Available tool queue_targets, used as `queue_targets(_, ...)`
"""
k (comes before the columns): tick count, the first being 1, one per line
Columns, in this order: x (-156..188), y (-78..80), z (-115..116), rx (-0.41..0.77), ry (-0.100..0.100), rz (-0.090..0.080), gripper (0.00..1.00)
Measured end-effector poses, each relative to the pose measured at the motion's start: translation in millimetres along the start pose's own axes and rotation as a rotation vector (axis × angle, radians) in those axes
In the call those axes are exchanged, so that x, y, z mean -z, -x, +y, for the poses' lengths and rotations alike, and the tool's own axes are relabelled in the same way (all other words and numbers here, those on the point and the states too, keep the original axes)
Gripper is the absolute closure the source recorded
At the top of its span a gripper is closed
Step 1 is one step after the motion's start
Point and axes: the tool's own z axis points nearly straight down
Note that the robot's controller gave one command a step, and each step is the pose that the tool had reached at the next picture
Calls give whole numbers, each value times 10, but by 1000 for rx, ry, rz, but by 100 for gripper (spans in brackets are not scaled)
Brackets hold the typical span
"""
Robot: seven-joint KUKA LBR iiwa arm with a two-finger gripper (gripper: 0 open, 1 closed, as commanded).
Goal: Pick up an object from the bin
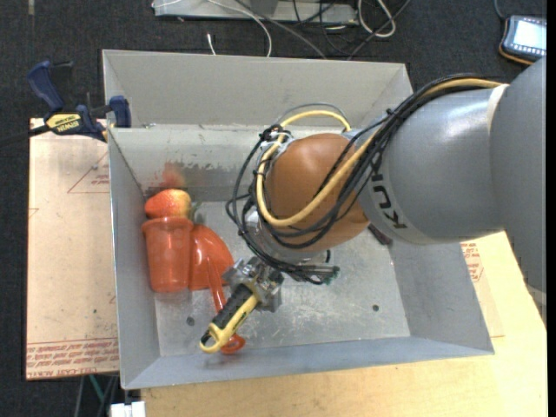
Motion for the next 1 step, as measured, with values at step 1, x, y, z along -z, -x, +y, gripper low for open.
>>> queue_targets(1, 173, 7, 1, -2, 2, 1, 100)
